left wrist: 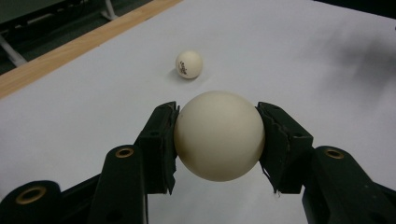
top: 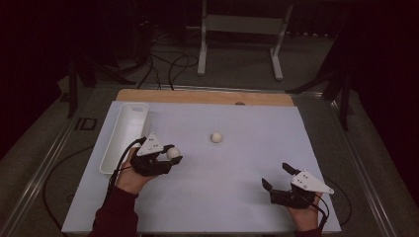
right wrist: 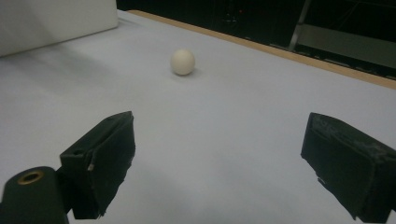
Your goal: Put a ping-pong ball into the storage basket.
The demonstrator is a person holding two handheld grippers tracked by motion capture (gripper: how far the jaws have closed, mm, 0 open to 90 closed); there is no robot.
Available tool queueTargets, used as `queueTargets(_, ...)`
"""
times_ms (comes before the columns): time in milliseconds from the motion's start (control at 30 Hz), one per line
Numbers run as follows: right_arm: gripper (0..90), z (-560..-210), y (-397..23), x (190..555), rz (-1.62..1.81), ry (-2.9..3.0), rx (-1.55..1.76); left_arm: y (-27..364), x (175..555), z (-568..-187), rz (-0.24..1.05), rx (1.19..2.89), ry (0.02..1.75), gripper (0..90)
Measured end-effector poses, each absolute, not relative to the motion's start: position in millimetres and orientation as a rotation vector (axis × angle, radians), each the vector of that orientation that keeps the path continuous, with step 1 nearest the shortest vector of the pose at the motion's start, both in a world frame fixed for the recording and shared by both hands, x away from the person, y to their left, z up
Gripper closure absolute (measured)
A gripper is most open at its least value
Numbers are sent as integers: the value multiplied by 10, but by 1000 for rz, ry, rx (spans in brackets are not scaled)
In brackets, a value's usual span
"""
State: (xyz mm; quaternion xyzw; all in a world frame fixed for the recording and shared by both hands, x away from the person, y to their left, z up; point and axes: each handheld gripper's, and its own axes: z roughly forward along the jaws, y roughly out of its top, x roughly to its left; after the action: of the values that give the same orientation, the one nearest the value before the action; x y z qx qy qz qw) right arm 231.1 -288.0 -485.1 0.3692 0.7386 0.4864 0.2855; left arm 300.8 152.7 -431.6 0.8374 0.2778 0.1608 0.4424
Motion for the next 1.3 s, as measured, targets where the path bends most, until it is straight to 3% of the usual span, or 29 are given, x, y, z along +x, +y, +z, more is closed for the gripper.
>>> queueTargets(1300, 95, -4857, -2875, 2316, 1308, 1980, 987, 2007, 2982, -4075, 452, 2013, 699, 510)
